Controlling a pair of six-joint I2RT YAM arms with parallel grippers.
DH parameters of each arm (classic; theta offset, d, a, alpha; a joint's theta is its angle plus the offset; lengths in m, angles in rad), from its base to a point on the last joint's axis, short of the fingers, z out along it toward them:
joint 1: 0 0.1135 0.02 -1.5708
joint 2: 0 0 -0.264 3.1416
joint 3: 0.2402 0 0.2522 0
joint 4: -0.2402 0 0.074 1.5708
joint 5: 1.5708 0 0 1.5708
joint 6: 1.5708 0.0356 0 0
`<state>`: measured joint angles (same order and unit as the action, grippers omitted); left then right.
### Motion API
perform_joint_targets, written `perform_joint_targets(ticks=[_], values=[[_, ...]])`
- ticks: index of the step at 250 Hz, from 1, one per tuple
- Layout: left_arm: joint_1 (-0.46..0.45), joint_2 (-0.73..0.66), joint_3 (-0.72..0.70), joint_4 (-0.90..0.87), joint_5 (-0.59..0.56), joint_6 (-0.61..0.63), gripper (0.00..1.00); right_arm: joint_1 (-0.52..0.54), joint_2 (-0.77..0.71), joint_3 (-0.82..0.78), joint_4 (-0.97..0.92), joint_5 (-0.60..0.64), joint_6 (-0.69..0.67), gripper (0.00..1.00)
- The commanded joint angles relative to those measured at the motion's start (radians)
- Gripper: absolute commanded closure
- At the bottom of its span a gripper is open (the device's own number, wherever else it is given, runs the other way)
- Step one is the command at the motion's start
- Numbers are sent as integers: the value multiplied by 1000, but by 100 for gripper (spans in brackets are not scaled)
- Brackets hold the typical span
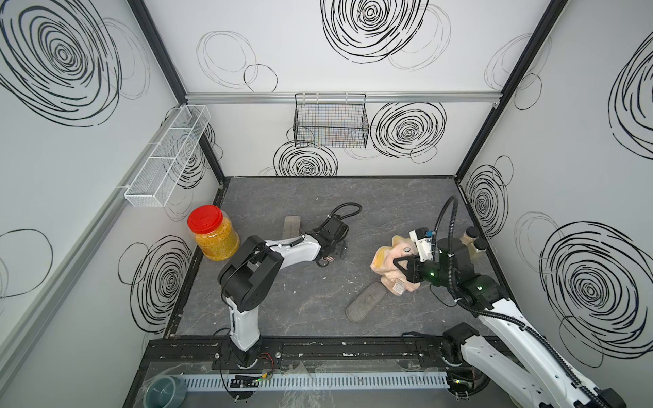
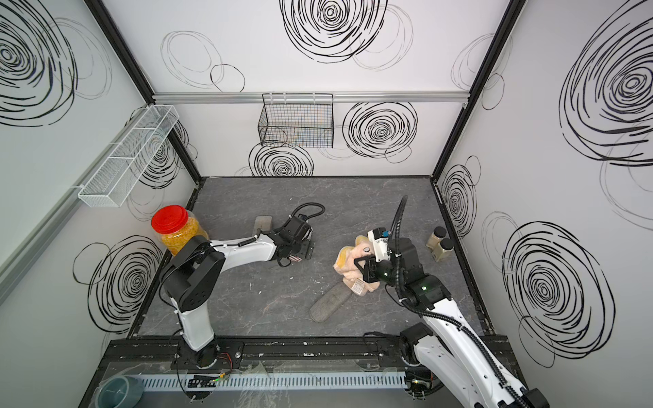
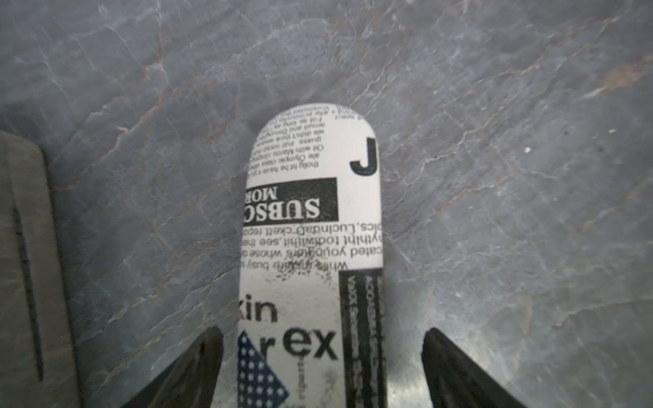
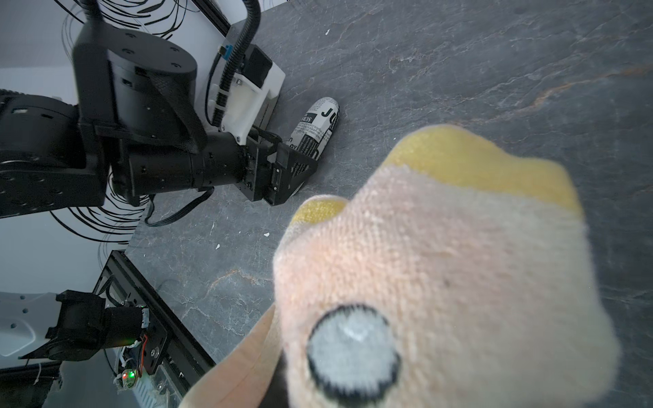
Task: Wipe the eyeglass case
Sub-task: Place the eyeglass case at the center of the board, then pick up the eyeglass case from the center of the board.
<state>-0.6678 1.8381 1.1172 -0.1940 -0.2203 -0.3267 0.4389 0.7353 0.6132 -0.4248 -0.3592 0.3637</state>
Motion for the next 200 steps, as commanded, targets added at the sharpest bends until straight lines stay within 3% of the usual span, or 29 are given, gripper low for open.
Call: perform_joint_targets(ticks=[1, 30, 66, 114, 155, 200], values=[[-36, -127, -36, -1, 0, 53, 8, 10, -26, 15, -24, 22, 11, 100], [-84, -266, -144, 5, 8, 75, 10, 11, -63, 21, -53, 38, 15, 100], [-125, -445, -287, 36, 104, 70, 11, 12, -96, 37, -100, 54, 27, 100], [-305, -595, -395, 24, 48, 9, 10, 11, -128, 71, -174, 117, 35, 100], [-464, -612, -456, 52, -83, -75, 10, 9, -146, 97, -213, 159, 37, 100], [-539, -514, -472, 154, -80, -124, 11, 11, -134, 121, -236, 199, 29, 100]])
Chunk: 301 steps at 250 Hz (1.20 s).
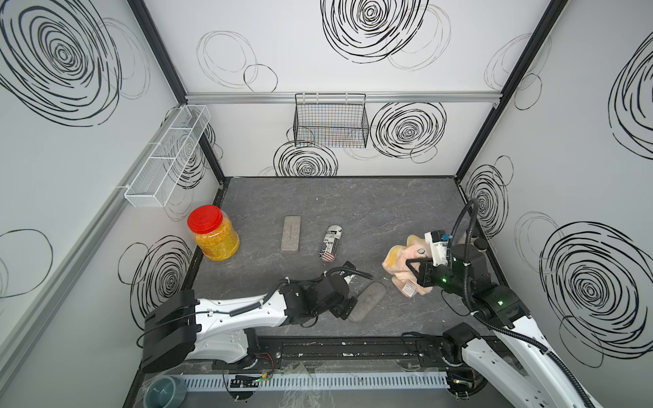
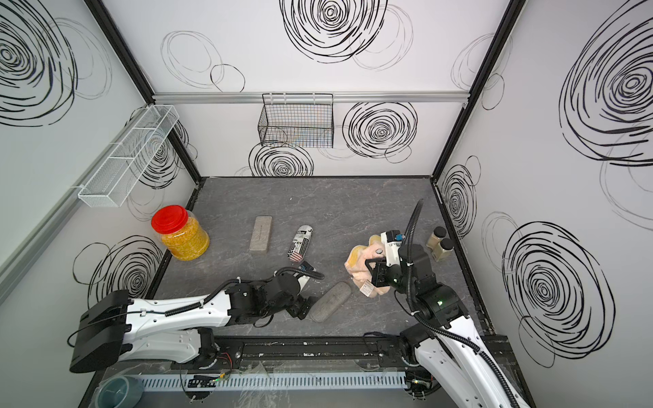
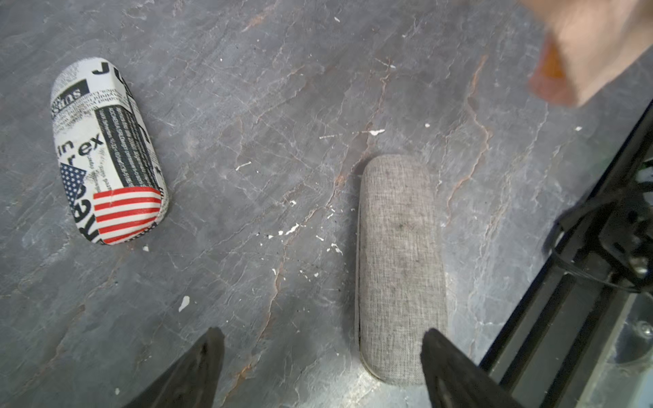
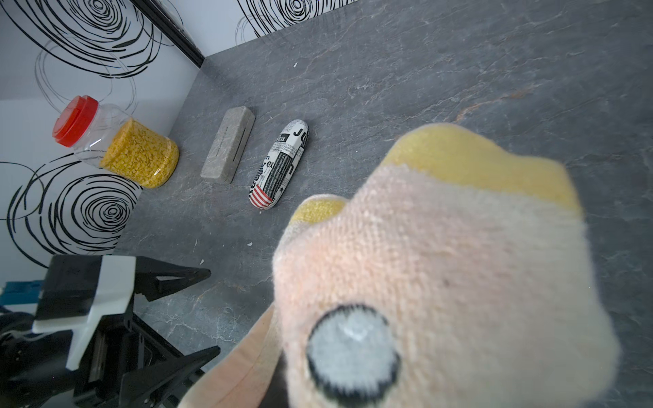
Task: Wipe the eyeglass case
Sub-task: Pick up the eyeglass case from the center of the board.
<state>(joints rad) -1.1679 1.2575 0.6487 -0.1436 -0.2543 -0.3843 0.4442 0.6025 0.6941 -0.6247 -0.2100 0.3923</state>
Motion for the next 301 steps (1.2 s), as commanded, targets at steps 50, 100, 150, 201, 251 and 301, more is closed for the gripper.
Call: perform_joint_targets(ticks=[50, 100, 150, 201, 251, 301], values=[[-103, 203, 57, 122, -30, -50, 13, 5, 1, 38, -36, 56, -2, 100], [-121, 270, 78, 104, -38, -20, 16, 4, 7, 30, -24, 44, -6, 100], [-131, 301, 100, 126, 12, -5, 17, 5, 24, 22, -4, 36, -11, 100], [-139, 346, 115, 116, 18, -1, 16, 4, 20, 17, -1, 37, -10, 100], [-134, 399, 123, 127, 42, -4, 17, 4, 16, 17, -3, 38, -9, 100], [-131, 419, 120, 132, 26, -12, 27, 4, 18, 13, 0, 38, -6, 100]])
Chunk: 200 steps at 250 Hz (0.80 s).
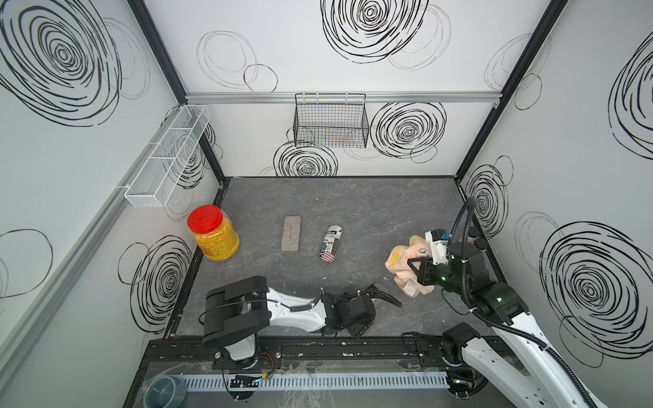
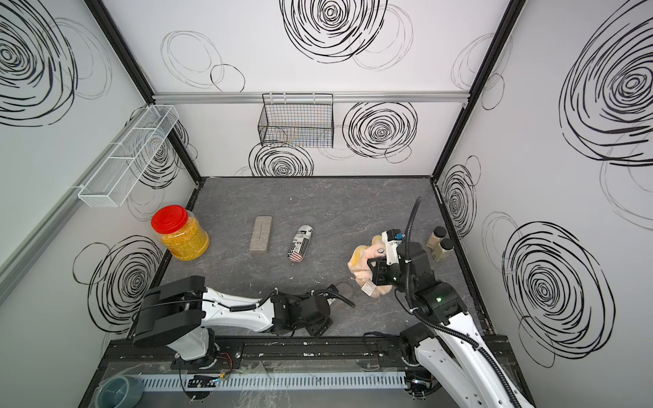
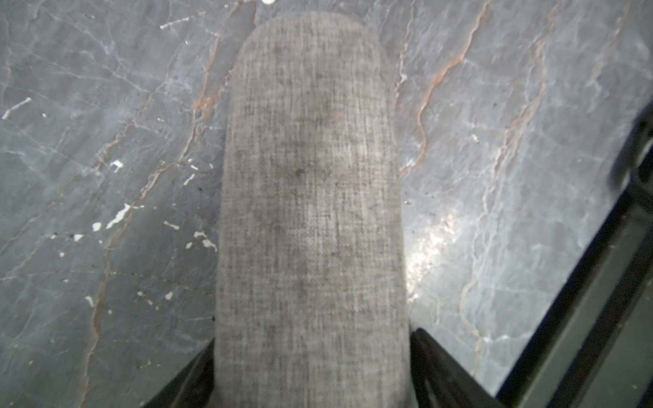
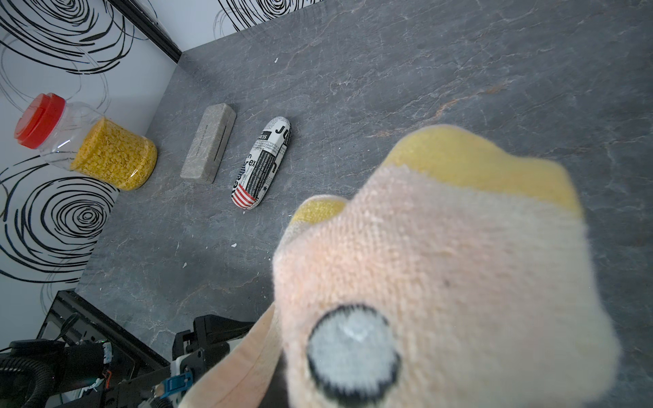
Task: Wipe the eyeglass case
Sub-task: Pick up the eyeglass case from the center of the board.
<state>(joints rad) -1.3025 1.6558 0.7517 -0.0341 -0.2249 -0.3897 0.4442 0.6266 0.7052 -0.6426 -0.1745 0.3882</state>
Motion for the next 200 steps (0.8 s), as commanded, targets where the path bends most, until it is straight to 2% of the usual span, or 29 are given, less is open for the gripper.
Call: perform_joint_targets(ticks=[1, 38, 86, 114, 130, 176, 200], values=[[3, 21, 17, 24, -3, -6, 28, 4, -6, 1, 18, 3, -2, 100], [8, 12, 8, 38, -11, -14, 39, 5, -4, -6, 25, 0, 2, 100], [46, -54, -30, 105, 45, -10, 43, 4, 23, -41, 76, -45, 8, 100], [67, -121, -77, 182, 77, 19, 42, 7, 56, -77, 183, -132, 36, 100], [78, -169, -121, 256, 105, 28, 42, 22, 76, -106, 268, -129, 39, 100], [146, -272, -210, 399, 189, 24, 42, 79, 242, -60, 364, -86, 17, 100], [164, -277, -218, 417, 182, 25, 42, 147, 333, -19, 392, -82, 1, 100]])
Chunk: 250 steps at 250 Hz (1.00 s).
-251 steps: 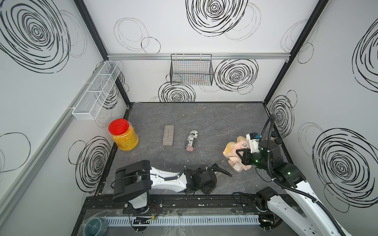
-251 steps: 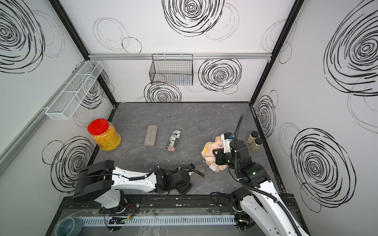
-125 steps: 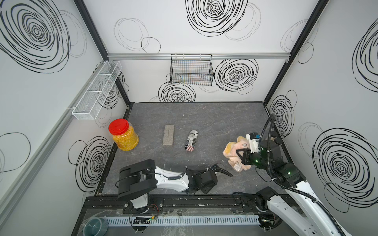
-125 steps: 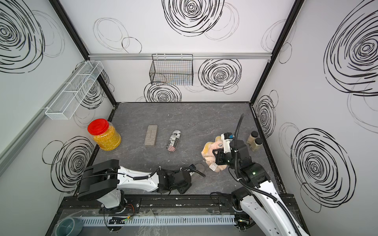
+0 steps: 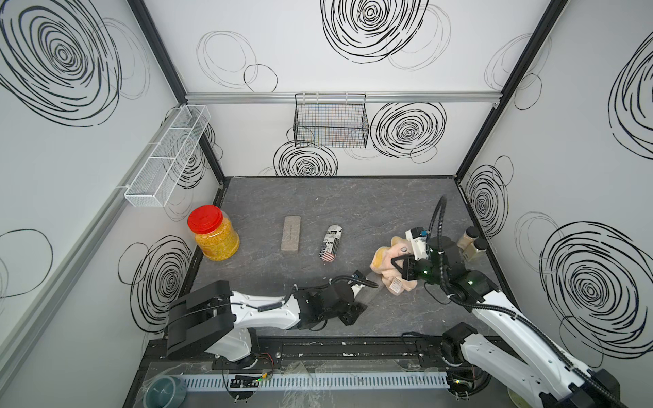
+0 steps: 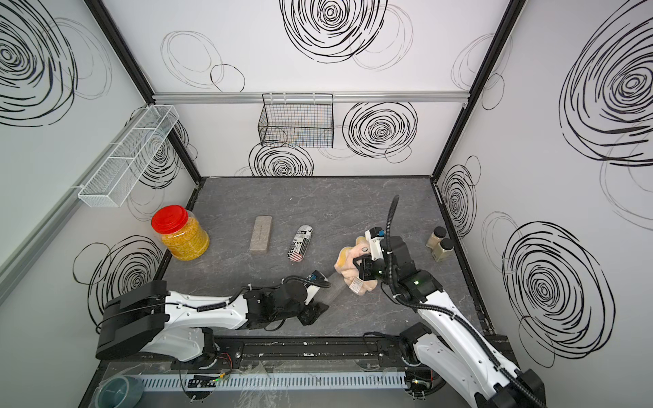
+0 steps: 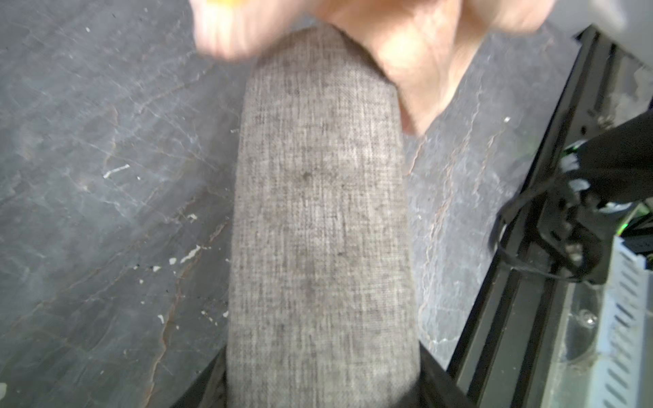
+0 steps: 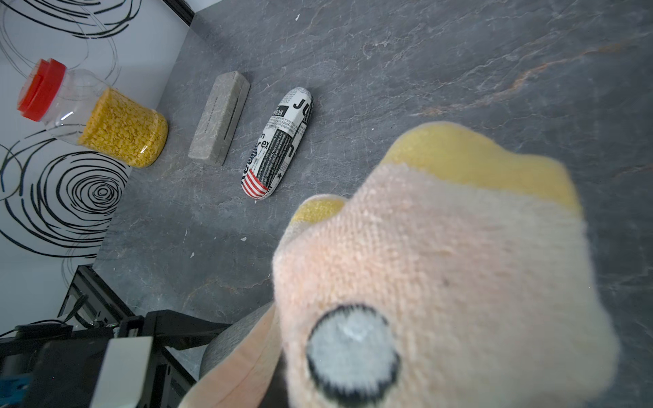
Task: Wipe the eyeglass case
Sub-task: Pick up the eyeglass case from the center of the board, then wipe the dirt from the eyeglass case.
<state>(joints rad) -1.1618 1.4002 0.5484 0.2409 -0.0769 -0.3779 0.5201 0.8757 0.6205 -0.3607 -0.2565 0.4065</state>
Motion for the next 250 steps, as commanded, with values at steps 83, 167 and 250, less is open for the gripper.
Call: perform_joint_targets(ticks=[83, 167, 250], values=[[64, -36, -28, 229, -5, -16, 42, 192, 220, 98, 188, -156, 19, 100], [56, -85, -20, 218, -72, 0, 42, 162, 236, 140, 41, -20, -41, 100], [33, -119, -38, 195, -124, -18, 42, 129, 226, 151, 87, 7, -84, 100]])
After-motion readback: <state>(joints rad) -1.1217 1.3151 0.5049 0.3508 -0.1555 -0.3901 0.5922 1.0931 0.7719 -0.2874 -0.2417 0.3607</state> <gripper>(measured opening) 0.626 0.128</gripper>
